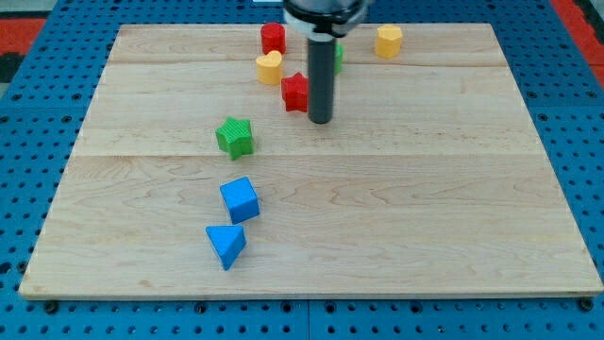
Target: Place the green star towards the bottom of the red star
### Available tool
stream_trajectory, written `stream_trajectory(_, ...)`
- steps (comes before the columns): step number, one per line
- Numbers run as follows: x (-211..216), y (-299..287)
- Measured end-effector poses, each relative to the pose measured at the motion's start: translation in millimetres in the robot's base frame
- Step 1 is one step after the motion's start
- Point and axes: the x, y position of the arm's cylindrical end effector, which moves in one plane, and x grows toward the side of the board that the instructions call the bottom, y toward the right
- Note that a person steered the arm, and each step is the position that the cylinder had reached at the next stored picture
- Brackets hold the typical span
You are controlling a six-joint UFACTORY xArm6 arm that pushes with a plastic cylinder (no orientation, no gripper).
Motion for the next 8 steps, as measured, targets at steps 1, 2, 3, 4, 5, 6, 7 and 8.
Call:
stream_trajectory(1,49,8)
stream_trajectory(2,92,-32)
stream_trajectory(3,107,-109)
stream_trajectory(4,90,-196)
stream_trajectory(5,43,-188)
stream_trajectory(6,33,-132)
stream_trajectory(7,50,-76)
stream_trajectory(8,73,-74)
